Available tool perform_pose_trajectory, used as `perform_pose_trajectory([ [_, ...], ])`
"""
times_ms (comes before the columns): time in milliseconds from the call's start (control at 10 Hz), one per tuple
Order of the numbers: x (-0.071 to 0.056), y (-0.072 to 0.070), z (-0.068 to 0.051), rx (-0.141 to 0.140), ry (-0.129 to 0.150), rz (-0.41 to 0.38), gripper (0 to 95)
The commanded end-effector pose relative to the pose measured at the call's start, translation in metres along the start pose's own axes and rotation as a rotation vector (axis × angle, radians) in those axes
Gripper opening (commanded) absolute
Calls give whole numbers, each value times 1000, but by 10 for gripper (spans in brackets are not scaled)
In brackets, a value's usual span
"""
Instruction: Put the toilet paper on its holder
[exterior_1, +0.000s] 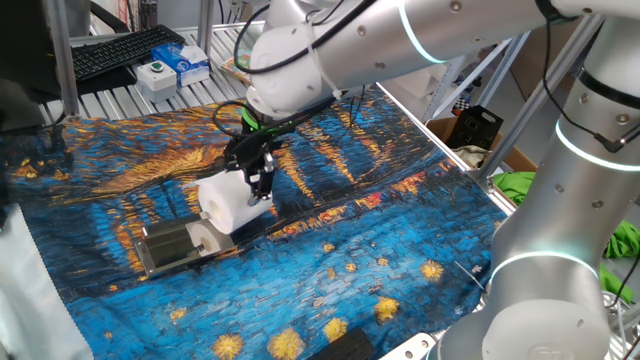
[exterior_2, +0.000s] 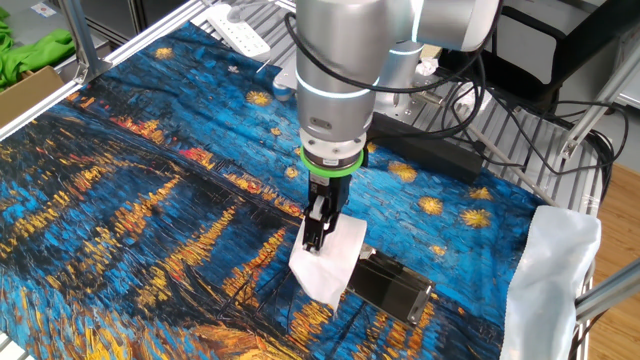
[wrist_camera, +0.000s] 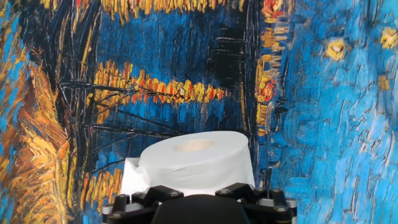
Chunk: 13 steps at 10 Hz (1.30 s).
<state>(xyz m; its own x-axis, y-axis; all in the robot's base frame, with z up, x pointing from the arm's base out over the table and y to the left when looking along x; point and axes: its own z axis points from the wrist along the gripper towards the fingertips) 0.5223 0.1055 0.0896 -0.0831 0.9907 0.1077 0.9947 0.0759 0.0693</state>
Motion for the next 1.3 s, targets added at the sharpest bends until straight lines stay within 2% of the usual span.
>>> perform_pose_trajectory([
  [100, 1, -2, 4, -4, 7, 3, 0],
  [500, 3, -4, 7, -15, 10, 13, 0],
  [800, 11, -3, 13, -24, 3, 36, 0],
  [1300, 25, -6, 13, -27, -3, 46, 0],
])
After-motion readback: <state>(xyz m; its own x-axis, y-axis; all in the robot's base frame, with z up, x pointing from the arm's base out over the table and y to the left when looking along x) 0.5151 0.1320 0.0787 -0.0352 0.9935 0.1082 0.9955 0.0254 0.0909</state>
